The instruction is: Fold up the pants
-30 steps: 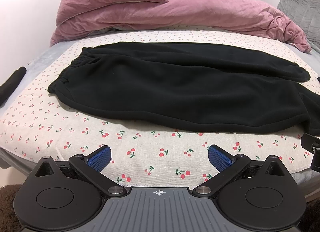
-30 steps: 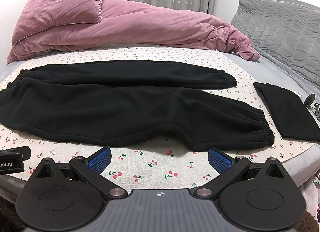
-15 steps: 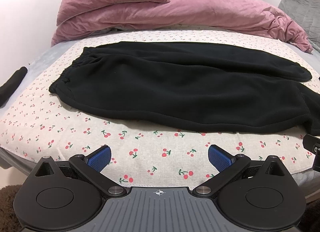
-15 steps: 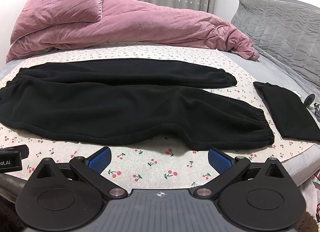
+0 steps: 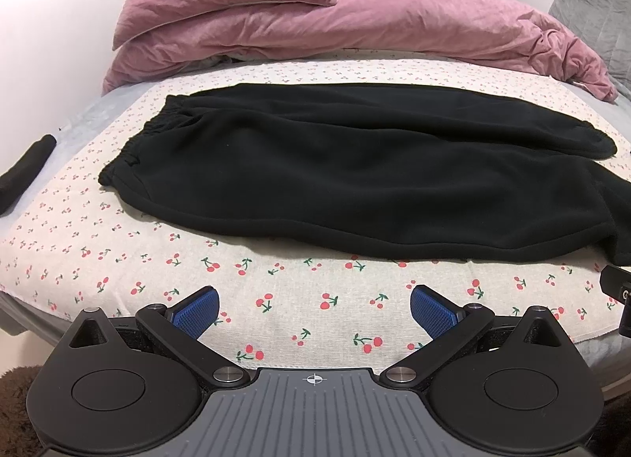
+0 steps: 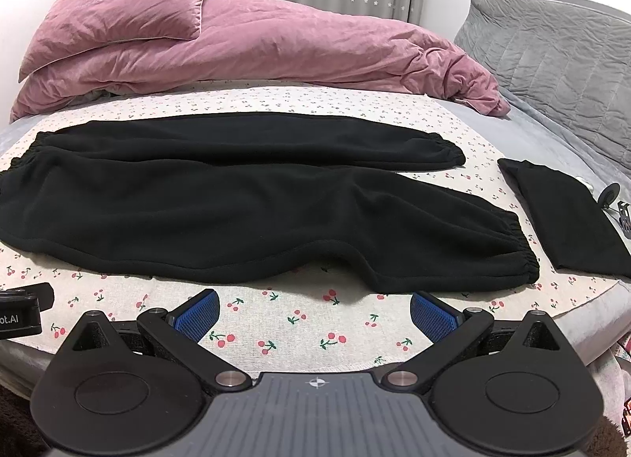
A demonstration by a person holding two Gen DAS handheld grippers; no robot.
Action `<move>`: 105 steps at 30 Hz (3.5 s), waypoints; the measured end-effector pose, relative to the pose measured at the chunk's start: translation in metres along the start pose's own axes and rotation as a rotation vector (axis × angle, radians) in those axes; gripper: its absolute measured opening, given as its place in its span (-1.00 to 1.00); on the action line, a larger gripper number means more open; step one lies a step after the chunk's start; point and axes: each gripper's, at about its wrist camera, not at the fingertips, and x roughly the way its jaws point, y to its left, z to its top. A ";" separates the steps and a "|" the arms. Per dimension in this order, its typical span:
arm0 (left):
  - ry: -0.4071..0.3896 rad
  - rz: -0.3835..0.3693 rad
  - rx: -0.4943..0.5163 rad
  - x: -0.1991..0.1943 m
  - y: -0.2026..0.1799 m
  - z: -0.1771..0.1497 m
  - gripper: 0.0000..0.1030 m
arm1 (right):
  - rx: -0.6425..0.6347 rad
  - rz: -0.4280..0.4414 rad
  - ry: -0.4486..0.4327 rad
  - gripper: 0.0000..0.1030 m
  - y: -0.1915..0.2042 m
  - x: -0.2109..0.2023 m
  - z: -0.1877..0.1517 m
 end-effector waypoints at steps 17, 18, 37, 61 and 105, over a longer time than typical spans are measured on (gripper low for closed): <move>-0.040 -0.031 -0.019 0.012 0.008 0.005 1.00 | -0.022 -0.060 -0.018 0.99 -0.026 0.011 0.014; -0.053 -0.040 -0.023 0.014 0.010 0.006 1.00 | -0.018 -0.063 -0.018 0.99 -0.031 0.013 0.016; 0.008 -0.148 -0.188 0.069 0.092 0.036 1.00 | 0.261 -0.062 0.110 0.96 -0.169 0.065 0.027; 0.027 -0.087 -0.501 0.147 0.237 0.064 -0.70 | 0.539 0.000 0.070 0.70 -0.266 0.097 0.023; -0.107 -0.167 -0.708 0.154 0.297 0.057 -0.11 | 0.578 0.082 0.245 0.44 -0.240 0.120 0.018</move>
